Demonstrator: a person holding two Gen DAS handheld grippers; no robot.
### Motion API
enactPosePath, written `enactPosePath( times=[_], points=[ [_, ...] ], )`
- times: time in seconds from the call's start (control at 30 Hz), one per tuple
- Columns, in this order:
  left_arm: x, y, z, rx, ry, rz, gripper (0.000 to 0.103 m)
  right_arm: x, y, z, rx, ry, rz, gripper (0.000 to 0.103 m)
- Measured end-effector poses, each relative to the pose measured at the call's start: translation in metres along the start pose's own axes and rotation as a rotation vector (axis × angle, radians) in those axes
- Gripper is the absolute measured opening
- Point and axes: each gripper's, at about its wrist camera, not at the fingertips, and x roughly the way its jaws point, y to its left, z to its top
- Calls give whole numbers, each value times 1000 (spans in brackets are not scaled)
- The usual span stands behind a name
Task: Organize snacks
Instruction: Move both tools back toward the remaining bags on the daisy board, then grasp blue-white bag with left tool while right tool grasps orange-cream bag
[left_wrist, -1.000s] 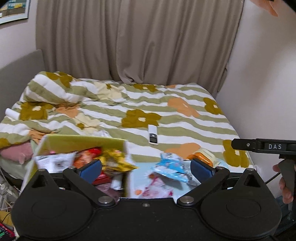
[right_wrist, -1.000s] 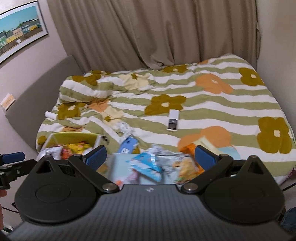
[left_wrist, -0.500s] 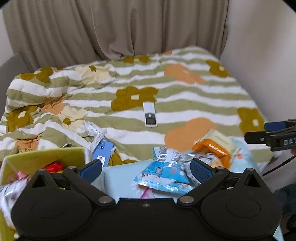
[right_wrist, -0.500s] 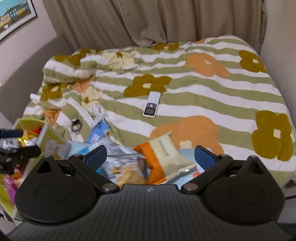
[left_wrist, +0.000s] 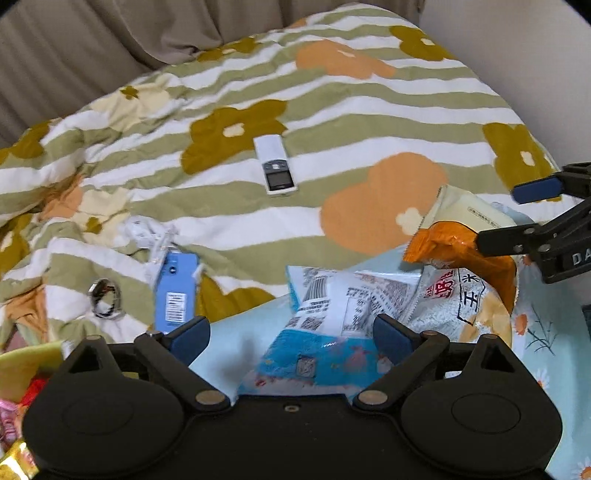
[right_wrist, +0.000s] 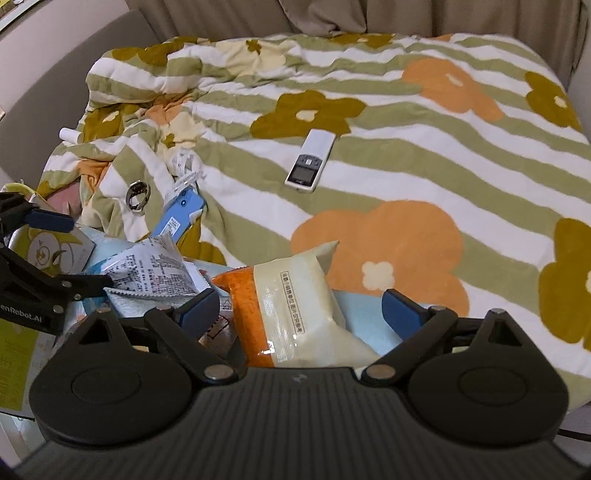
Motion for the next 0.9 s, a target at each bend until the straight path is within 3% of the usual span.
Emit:
enactPosePath(
  times=[0.13, 0.3, 0.47, 0.63, 0.9],
  points=[
    [11, -7, 4, 43, 17, -4, 96, 10, -3, -2, 0, 25, 29, 103],
    [20, -8, 2, 63, 36, -65, 90, 20, -8, -5, -1, 54, 40, 103],
    [23, -14, 1, 73, 56, -124, 84, 29, -6, -8, -42, 79, 28, 103],
    [25, -22, -2, 125, 70, -127, 80, 33, -6, -10, -54, 81, 9, 102],
    [21, -31, -12, 178, 55, -109, 66, 31, -9, -15, -49, 71, 6, 83]
  ],
)
